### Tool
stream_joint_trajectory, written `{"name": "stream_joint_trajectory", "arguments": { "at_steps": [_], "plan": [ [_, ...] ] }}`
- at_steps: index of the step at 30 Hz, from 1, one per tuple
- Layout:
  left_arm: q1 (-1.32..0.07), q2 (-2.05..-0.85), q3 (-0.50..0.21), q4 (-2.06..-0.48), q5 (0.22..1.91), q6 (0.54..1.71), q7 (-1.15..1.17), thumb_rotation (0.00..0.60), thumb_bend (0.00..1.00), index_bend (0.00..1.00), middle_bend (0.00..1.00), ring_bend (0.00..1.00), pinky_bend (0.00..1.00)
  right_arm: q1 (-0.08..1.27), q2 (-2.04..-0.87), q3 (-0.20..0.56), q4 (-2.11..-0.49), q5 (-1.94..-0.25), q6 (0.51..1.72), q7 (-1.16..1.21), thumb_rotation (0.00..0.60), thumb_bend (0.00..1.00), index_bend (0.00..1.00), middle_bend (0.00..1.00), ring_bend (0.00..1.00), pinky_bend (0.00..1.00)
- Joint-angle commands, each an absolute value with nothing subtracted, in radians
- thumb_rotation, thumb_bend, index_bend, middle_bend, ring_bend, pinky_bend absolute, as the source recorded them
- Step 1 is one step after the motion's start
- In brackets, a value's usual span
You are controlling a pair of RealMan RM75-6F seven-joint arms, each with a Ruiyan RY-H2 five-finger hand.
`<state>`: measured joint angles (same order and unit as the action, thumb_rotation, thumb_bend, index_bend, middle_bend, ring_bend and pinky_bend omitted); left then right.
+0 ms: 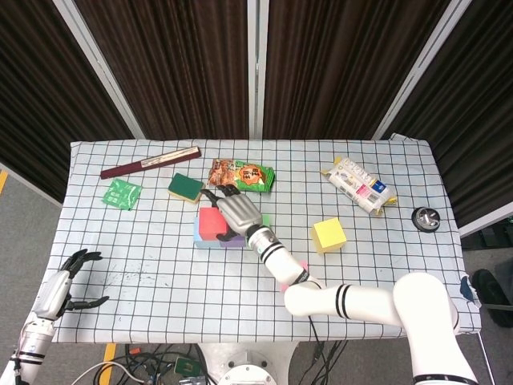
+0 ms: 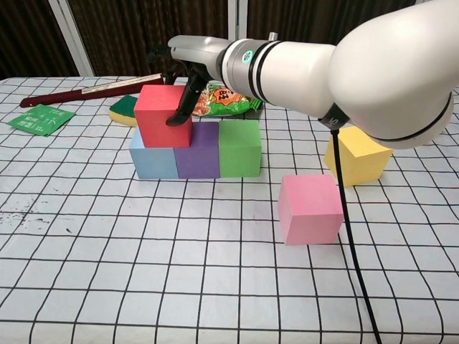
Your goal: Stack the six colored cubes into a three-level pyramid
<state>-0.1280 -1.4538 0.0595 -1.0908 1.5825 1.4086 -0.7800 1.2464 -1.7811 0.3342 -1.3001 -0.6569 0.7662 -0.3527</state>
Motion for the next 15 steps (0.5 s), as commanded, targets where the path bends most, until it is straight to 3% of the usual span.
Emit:
{"name": "stream_joint_trajectory", "arguments": {
  "at_steps": [1, 8, 15],
  "plan": [
    [-0.128, -1.454, 0.059, -1.090, 1.582, 1.409, -0.781, 0.600, 0.00, 0.19, 0.22, 0.06, 0.09, 1.247, -1.783, 0.335, -1.299, -0.656, 0.765, -0.352, 0.600, 0.19, 0.00, 0.41, 0.00, 0.00],
    [-0.127, -1.454, 0.060, -1.088, 1.581, 1.409, -0.783, 0.600, 0.00, 0.19, 0.22, 0.06, 0.09, 1.250, -1.785, 0.333, -1.292, -0.657, 0.754, -0.348, 0.600, 0.19, 0.00, 0.38, 0.00, 0.00],
    [-0.128, -1.455, 0.061, -1.084, 1.581, 1.408, -0.787, 0.600, 0.00, 0.19, 0.22, 0.06, 0.09, 1.247, -1.777, 0.335, -1.294, -0.667, 0.740, -0.332, 0.600, 0.15, 0.00, 0.23, 0.00, 0.00]
  ]
}}
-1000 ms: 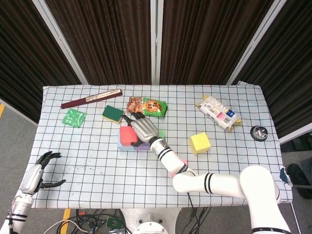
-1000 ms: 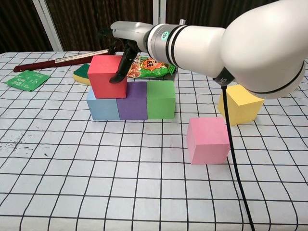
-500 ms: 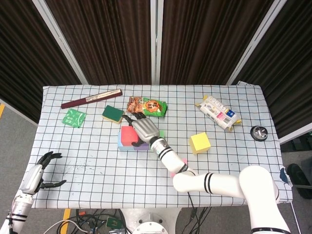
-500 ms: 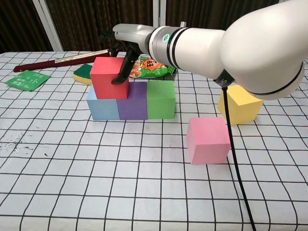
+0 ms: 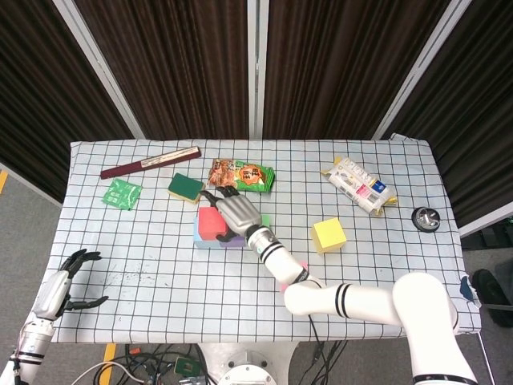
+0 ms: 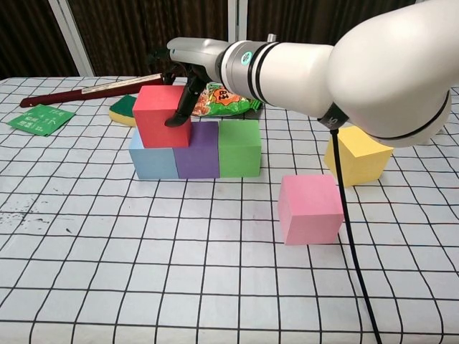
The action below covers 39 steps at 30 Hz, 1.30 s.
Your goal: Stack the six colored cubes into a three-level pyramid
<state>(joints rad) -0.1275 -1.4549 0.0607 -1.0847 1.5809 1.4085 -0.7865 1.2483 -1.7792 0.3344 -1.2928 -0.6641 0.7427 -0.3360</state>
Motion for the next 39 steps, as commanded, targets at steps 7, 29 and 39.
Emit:
{"name": "stream_joint_trajectory", "arguments": {
  "at_steps": [7, 29, 39],
  "plan": [
    [-0.129, -1.453, 0.061, -1.088, 1.584, 1.412, -0.783, 0.600, 0.00, 0.19, 0.22, 0.06, 0.09, 1.240, -1.760, 0.336, -1.318, -0.689, 0.737, -0.315, 0.600, 0.11, 0.00, 0.17, 0.00, 0.00],
    [-0.132, -1.452, 0.067, -1.104, 1.587, 1.404, -0.760, 0.600, 0.00, 0.19, 0.22, 0.06, 0.09, 1.050, -1.509, 0.235, -1.482, -0.752, 0.750, -0.219, 0.600, 0.00, 0.00, 0.06, 0.00, 0.00],
    [-0.135, -1.451, 0.069, -1.115, 1.581, 1.386, -0.741, 0.600, 0.00, 0.19, 0.22, 0.06, 0.09, 0.997, -1.576, 0.206, -1.373, -0.857, 0.700, -0.101, 0.600, 0.00, 0.00, 0.11, 0.00, 0.00]
  ]
}}
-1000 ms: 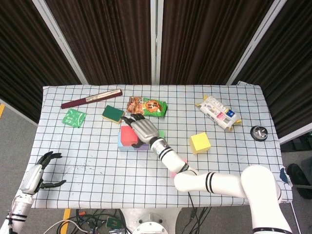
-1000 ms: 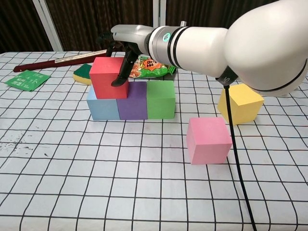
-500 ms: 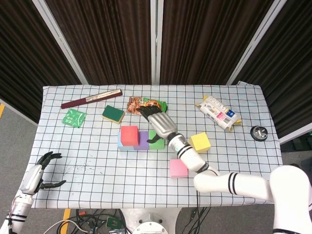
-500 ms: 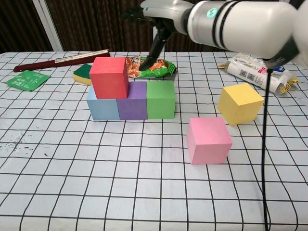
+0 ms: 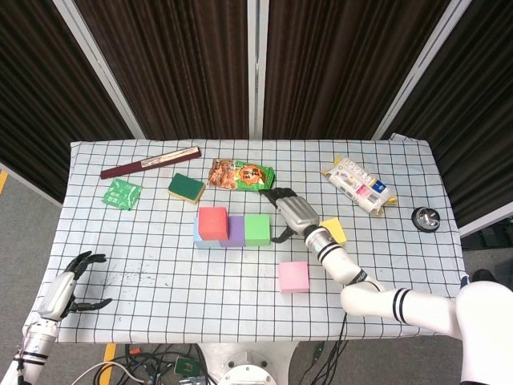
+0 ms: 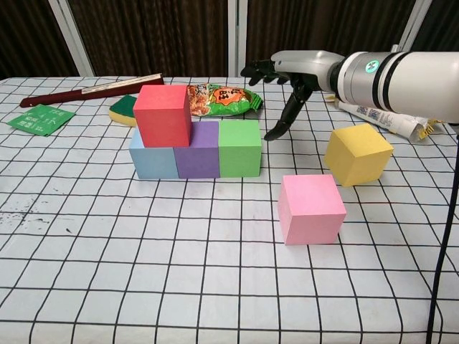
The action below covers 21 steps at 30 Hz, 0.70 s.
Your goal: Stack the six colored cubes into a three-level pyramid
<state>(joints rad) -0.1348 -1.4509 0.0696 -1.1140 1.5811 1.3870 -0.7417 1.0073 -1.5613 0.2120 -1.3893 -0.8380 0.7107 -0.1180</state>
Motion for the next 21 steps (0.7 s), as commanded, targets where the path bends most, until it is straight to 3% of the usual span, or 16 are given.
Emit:
{"name": "stream_joint_trajectory", "arguments": {
  "at_steps": [1, 12, 21],
  "plan": [
    [-0.136, -1.452, 0.069, -1.116, 1.580, 1.386, -0.739, 0.600, 0.00, 0.19, 0.22, 0.06, 0.09, 0.993, -1.584, 0.204, -1.365, -0.871, 0.699, -0.092, 0.600, 0.00, 0.00, 0.12, 0.00, 0.00],
    [-0.133, -1.455, 0.068, -1.113, 1.577, 1.389, -0.731, 0.600, 0.00, 0.19, 0.22, 0.06, 0.09, 0.982, -1.652, 0.210, -1.293, -0.952, 0.694, -0.046, 0.600, 0.04, 0.00, 0.16, 0.00, 0.00],
    [-0.135, -1.460, 0.067, -1.104, 1.582, 1.393, -0.717, 0.600, 0.00, 0.19, 0.22, 0.06, 0.09, 0.979, -1.688, 0.228, -1.255, -0.963, 0.702, -0.039, 0.600, 0.07, 0.00, 0.26, 0.00, 0.00]
  ]
}}
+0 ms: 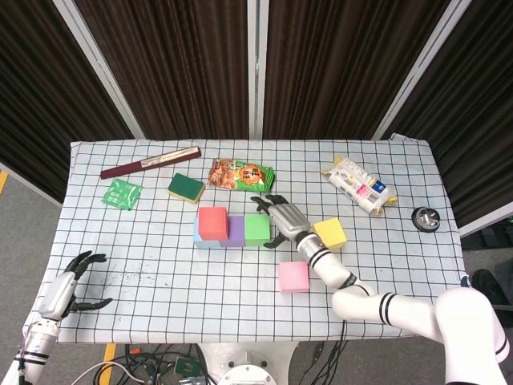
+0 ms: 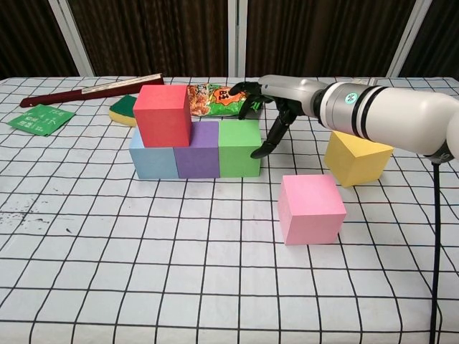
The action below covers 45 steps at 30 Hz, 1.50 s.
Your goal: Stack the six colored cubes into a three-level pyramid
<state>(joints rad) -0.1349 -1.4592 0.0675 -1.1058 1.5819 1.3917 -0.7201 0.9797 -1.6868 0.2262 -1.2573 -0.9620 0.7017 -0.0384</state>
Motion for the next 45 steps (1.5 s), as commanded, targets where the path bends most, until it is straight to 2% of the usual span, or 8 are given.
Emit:
{"name": "stream_joint_trajectory", "arguments": {
  "at_steps": [1, 13, 45],
  "plan": [
    [-0.135, -1.461, 0.065, -1.101, 1.582, 1.395, -0.713, 0.600, 0.00, 0.19, 0.22, 0.06, 0.09, 0.979, -1.690, 0.229, -1.253, -0.964, 0.702, -0.040, 0.600, 0.07, 0.00, 0.27, 0.00, 0.00],
    [-0.134, -1.490, 0.031, -1.075, 1.584, 1.457, -0.592, 0.600, 0.00, 0.19, 0.22, 0.06, 0.09, 0.970, -1.693, 0.238, -1.258, -0.957, 0.710, -0.061, 0.600, 0.13, 0.00, 0.35, 0.00, 0.00],
    [-0.142, -1.489, 0.033, -1.085, 1.579, 1.443, -0.593, 0.600, 0.00, 0.19, 0.22, 0.06, 0.09, 0.959, -1.688, 0.248, -1.254, -1.010, 0.701, -0.045, 0.600, 0.14, 0.00, 0.36, 0.00, 0.00]
  ]
}}
